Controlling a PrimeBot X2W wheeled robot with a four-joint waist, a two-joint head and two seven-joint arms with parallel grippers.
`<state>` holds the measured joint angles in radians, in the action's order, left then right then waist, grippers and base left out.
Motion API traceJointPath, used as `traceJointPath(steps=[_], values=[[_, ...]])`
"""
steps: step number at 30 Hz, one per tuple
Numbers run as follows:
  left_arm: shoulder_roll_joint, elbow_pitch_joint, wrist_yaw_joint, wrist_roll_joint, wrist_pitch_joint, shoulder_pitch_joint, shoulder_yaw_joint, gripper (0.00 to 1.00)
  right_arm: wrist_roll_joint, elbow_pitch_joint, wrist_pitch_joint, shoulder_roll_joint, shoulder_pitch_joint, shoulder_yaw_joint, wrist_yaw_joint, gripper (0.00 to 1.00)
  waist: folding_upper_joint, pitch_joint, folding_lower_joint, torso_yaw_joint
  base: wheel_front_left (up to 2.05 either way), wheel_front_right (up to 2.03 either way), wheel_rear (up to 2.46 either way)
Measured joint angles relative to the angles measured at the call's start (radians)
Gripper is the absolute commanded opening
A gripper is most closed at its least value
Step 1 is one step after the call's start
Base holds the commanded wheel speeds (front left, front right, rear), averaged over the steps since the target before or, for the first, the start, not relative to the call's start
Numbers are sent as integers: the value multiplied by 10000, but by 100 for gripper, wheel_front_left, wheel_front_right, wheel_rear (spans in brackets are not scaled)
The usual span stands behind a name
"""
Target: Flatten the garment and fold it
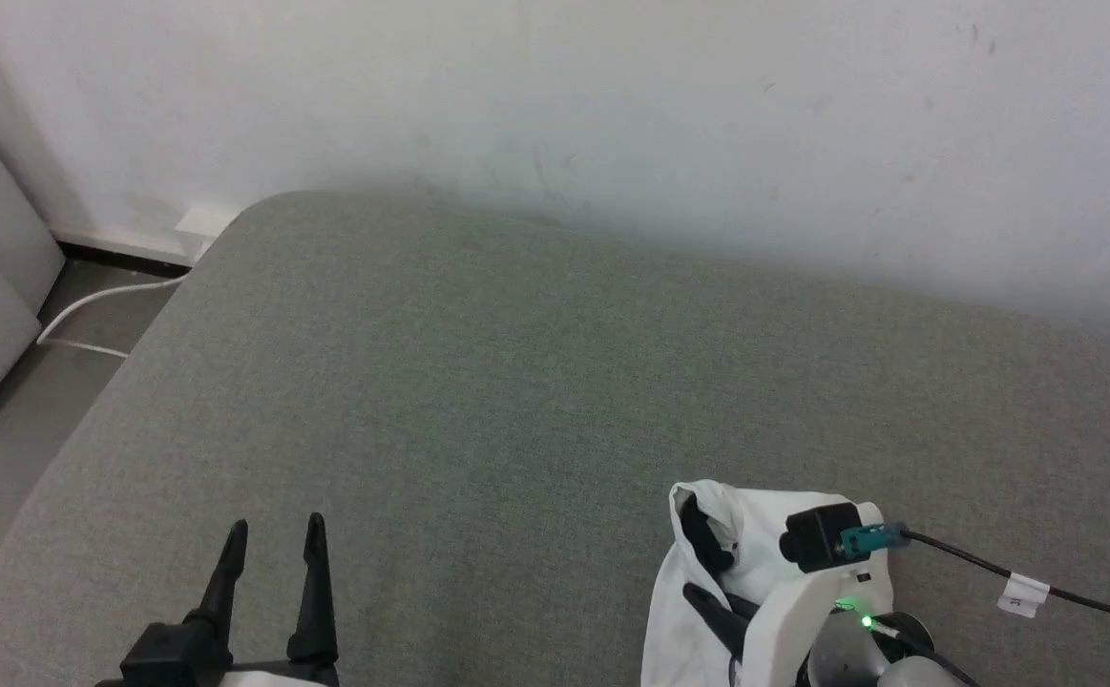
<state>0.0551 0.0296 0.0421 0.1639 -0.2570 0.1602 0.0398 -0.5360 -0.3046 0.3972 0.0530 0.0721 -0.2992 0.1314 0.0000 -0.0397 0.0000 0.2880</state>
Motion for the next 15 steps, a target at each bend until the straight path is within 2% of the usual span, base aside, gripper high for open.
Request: traceJointPath(steps=[6,7,8,15], values=[[-2,56,0,23,0,-89,-23,100,21,-1185,-750,6,561,-393,0,0,0,238,1,94,0,0,0],[-2,79,0,35,0,-103,-31,100,-75,-1304,-846,6,640,-529,0,39,0,255,1,82,0,0,0],[-2,117,0,36,0,-129,-38,100,-150,-1419,-943,-2,715,-616,0,100,0,261,1,60,0,0,0],[-10,228,0,52,0,-232,-17,100,-936,-1164,-1262,-2,1162,-1641,0,100,0,118,0,-237,0,0,0]])
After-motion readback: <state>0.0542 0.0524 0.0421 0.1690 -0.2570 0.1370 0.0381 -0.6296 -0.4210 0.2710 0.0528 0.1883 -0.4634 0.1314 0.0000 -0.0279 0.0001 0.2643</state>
